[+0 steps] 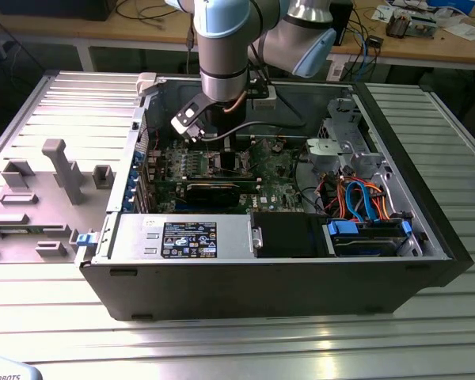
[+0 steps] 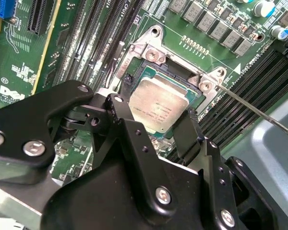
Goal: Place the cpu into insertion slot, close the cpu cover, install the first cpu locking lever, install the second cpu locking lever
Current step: 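Place the cpu into insertion slot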
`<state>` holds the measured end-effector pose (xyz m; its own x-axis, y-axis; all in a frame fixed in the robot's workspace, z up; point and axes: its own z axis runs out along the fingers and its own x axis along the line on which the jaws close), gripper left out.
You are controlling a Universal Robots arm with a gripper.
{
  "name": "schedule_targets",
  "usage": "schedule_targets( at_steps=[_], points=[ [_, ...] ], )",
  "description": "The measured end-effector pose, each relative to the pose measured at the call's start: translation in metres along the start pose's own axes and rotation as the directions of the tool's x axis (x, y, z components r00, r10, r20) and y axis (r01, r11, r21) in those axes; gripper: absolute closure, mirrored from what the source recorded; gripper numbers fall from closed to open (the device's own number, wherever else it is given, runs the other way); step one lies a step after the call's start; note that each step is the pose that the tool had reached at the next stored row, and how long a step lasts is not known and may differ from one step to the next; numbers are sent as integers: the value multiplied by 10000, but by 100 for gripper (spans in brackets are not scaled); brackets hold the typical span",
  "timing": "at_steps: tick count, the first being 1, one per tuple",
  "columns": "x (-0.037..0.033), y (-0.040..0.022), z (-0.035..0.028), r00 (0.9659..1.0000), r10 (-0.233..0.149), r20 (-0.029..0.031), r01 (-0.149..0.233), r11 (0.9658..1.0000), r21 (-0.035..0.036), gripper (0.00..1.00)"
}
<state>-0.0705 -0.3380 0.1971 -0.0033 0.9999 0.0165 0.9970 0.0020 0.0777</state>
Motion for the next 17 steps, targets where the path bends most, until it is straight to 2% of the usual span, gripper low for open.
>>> schedule_targets(
  at_steps=[3,8,17],
  points=[
    [0,1,-14,10000,0,1,0,10000,0,38],
    [2,7,-86,10000,0,0,0,10000,0,38],
    [2,7,-91,10000,0,0,0,10000,0,38]
  ],
)
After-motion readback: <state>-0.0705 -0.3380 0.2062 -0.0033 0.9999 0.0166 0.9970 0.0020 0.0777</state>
